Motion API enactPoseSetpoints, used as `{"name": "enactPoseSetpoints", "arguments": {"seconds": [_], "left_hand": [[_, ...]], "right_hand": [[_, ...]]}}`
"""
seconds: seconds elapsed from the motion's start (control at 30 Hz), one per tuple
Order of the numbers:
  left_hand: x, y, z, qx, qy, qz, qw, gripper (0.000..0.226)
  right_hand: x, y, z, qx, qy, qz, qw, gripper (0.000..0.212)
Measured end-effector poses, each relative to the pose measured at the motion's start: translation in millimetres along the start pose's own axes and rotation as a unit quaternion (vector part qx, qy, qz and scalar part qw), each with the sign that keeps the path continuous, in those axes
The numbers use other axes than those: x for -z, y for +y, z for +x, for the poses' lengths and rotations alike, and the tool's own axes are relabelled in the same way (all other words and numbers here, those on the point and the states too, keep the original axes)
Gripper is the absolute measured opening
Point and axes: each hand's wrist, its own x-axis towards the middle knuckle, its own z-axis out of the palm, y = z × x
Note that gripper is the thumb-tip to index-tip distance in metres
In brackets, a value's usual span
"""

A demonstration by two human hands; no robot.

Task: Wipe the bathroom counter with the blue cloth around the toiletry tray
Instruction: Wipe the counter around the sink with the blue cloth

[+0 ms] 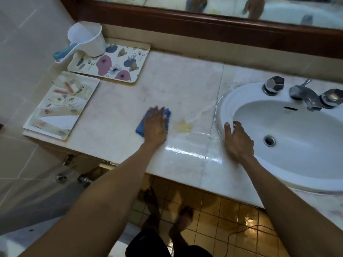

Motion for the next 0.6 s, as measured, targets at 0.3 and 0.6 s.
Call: {"name": "enactPoseSetpoints", "arguments": {"seconds": [0.3, 0.6], "left_hand": [[-26.3, 24.5, -69.6, -0.296, -0.103, 0.089, 0.945, 0.051], [-31.1, 38.2, 16.6, 0.004, -0.019, 0.097, 0.995, 0.060]], "right_hand": [[2.5, 1.5, 6.1, -0.010, -0.018, 0.017, 1.000, 0.064], [-0.4, -1.5, 6.3, -0.002, -0.010, -0.016, 1.000, 0.058]]}}
